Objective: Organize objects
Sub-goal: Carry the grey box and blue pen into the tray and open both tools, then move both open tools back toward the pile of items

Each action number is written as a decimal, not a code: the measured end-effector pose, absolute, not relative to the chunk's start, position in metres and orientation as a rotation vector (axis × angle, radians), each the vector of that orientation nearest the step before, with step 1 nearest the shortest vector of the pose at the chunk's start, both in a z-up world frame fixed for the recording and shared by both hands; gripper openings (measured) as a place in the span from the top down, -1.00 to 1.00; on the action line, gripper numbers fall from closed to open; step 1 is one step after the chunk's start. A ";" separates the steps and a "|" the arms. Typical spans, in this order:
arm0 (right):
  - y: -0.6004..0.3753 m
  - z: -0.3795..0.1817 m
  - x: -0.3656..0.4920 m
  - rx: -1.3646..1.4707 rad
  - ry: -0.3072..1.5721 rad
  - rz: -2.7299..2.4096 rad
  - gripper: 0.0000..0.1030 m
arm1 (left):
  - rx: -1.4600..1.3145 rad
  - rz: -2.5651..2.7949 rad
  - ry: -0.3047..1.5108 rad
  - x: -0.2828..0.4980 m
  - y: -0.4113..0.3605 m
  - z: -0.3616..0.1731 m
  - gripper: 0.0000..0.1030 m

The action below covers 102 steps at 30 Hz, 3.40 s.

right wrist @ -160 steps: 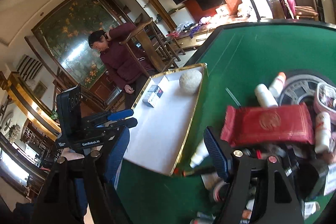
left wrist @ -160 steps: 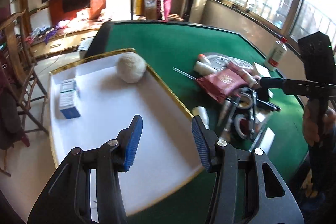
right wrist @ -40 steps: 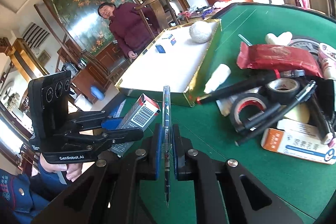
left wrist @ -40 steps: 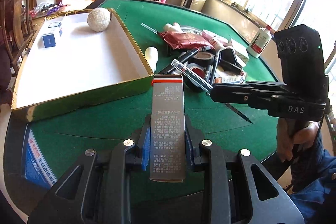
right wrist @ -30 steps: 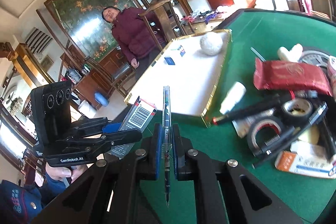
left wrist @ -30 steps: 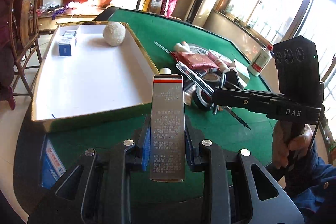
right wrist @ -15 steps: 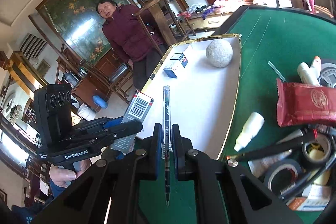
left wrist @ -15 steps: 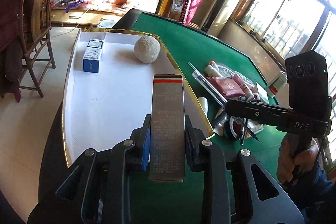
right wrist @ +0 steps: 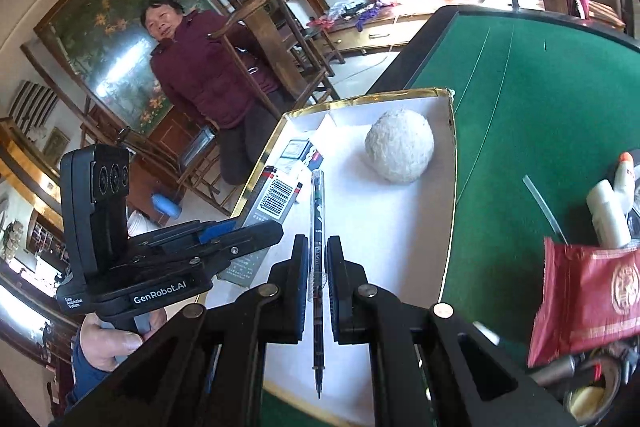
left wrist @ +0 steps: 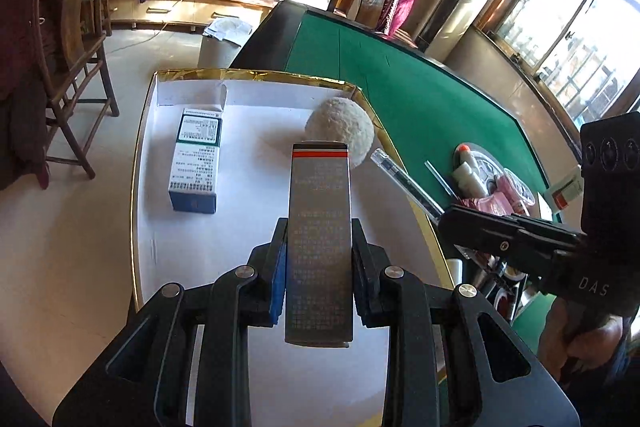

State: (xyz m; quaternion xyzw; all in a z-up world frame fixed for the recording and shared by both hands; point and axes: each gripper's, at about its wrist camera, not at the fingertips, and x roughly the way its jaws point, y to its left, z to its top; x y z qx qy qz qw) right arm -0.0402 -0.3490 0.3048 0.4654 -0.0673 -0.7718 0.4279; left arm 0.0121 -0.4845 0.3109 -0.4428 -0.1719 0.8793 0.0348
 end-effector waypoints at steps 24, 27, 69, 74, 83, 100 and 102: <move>-0.431 0.261 -0.127 1.333 -0.297 -2.002 0.87 | -1.453 2.704 -0.764 -0.059 -0.527 0.282 0.49; -0.431 0.257 -0.132 1.339 -0.301 -2.023 0.87 | -1.458 2.698 -0.771 -0.062 -0.528 0.279 0.49; -0.137 0.287 0.026 1.043 -0.374 -1.899 0.83 | -1.267 2.879 -0.529 0.056 -0.444 0.286 -0.13; -0.107 0.285 0.026 1.043 -0.352 -1.954 0.83 | -1.256 2.950 -0.456 0.068 -0.437 0.296 -0.13; -0.056 0.266 -0.007 1.100 -0.433 -2.082 0.83 | -0.928 2.776 -0.459 0.135 -0.351 0.307 -0.37; -0.049 0.248 0.001 1.232 -0.142 -1.647 0.50 | -0.748 2.537 -0.736 0.143 -0.338 0.287 -0.37; -0.054 0.257 -0.004 1.178 -0.026 -1.671 0.08 | -0.724 2.550 -0.744 0.146 -0.339 0.288 -0.37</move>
